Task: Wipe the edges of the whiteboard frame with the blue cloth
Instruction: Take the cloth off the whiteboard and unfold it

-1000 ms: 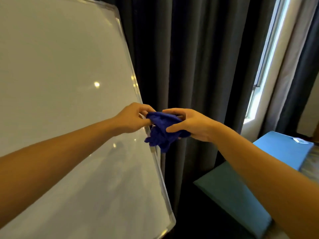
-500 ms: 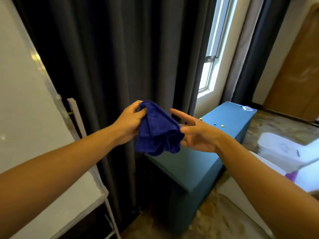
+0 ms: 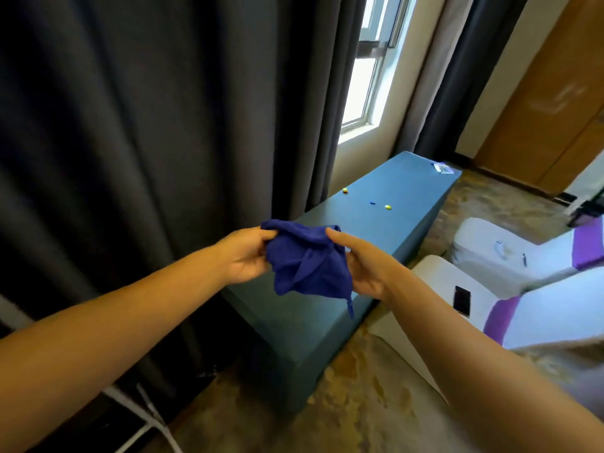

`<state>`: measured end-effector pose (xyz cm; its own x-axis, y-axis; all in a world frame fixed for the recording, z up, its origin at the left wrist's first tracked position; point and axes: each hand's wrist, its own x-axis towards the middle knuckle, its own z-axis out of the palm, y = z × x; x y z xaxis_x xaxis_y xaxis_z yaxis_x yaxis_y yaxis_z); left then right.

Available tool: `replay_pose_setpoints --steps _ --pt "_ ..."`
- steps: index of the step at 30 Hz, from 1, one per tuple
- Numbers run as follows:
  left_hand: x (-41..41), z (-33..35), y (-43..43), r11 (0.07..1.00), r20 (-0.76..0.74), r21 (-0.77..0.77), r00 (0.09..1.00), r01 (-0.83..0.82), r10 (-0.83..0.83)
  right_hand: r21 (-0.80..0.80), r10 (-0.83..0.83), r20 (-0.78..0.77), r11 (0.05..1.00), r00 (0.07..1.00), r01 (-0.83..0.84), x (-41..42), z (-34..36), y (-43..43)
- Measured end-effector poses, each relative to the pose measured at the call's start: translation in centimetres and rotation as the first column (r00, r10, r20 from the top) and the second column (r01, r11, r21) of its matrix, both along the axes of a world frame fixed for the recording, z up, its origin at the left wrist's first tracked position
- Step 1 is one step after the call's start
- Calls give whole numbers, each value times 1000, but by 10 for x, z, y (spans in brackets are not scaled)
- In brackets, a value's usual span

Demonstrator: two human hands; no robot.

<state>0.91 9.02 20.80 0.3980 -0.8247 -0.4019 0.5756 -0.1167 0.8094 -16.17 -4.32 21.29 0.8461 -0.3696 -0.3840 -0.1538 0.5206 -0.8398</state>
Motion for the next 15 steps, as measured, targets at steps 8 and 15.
replay_pose_setpoints --steps 8,15 --pt "-5 -63 -79 997 -116 45 991 -55 60 39 24 -190 999 982 -16 28 -59 -86" --pt "-11 -144 -88 906 -241 314 899 -283 365 46 227 -526 970 820 -239 74 -136 -125"
